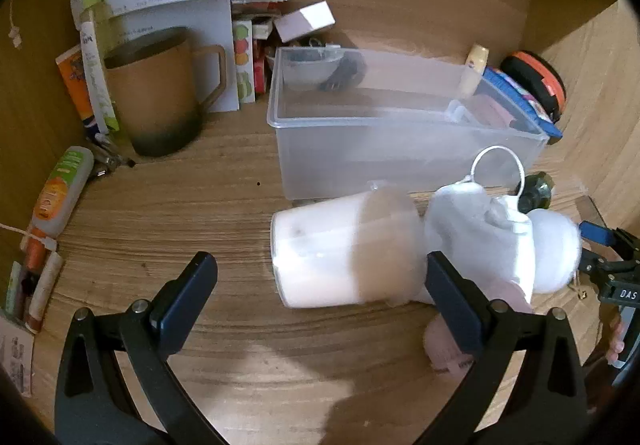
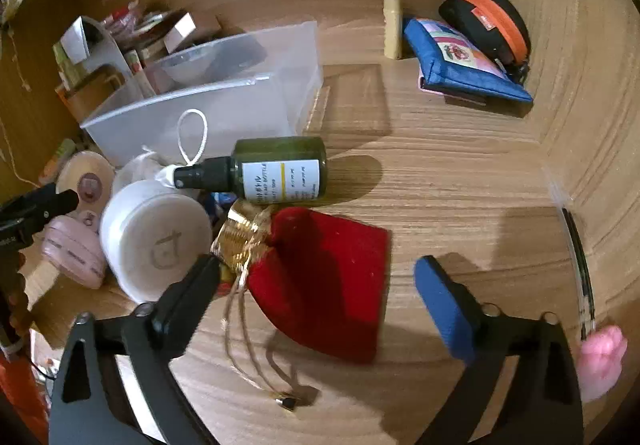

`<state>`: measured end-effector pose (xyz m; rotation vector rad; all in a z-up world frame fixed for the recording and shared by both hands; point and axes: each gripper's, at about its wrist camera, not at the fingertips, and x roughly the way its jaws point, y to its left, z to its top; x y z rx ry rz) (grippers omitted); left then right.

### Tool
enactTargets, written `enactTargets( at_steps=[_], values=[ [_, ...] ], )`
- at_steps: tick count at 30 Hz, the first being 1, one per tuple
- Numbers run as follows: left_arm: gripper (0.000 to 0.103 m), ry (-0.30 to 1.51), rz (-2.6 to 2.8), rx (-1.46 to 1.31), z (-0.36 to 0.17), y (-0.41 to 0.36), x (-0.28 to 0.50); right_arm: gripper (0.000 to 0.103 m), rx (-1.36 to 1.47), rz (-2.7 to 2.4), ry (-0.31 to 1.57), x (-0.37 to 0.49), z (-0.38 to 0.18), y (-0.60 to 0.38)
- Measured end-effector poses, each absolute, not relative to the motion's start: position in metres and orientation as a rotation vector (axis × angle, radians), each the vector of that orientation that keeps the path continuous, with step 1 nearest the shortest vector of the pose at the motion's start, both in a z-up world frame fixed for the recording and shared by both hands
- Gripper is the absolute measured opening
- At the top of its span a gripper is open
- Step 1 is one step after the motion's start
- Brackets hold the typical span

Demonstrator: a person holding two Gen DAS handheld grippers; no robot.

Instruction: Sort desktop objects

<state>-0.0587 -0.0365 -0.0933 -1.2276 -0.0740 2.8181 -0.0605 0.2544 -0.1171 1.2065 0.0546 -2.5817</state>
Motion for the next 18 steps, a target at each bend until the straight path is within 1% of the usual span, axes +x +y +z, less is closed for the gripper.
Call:
enactTargets(
  at_steps=[3, 6, 8, 9, 11, 13, 18],
  values=[
    [0.103, -0.084, 2.792, -1.26, -0.095, -0.035, -0.064, 0.081, 1.227, -2.56, 0.06, -0.066, -0.121, 0.254],
    [0.103, -0.059, 2.789, -1.285, -0.097, -0.034, -0.07, 0.079, 1.231, -2.548, 0.071, -0.072, -0.121, 0.255],
    [0.103, -0.077, 2.765, -1.305, -0.098, -0.034, -0.074, 0.071, 1.231, -2.545, 0.099, -0.072, -0.121, 0.255],
    [0.103, -0.079, 2.759, -1.318, -0.099, -0.035, -0.077, 0.064, 1.23, -2.547, 0.117, -0.073, -0.121, 0.255],
    [0.103, -0.104, 2.74, -1.336, -0.101, -0.037, -0.081, 0.059, 1.222, -2.548, 0.151, -0.072, -0.121, 0.254],
    [0.103, -0.13, 2.733, -1.347, -0.103, -0.038, -0.085, 0.047, 1.213, -2.553, 0.179, -0.072, -0.122, 0.254],
    [0.102, -0.169, 2.759, -1.339, -0.104, -0.042, -0.087, 0.031, 1.179, -2.555, 0.158, -0.07, -0.119, 0.259]
  ],
)
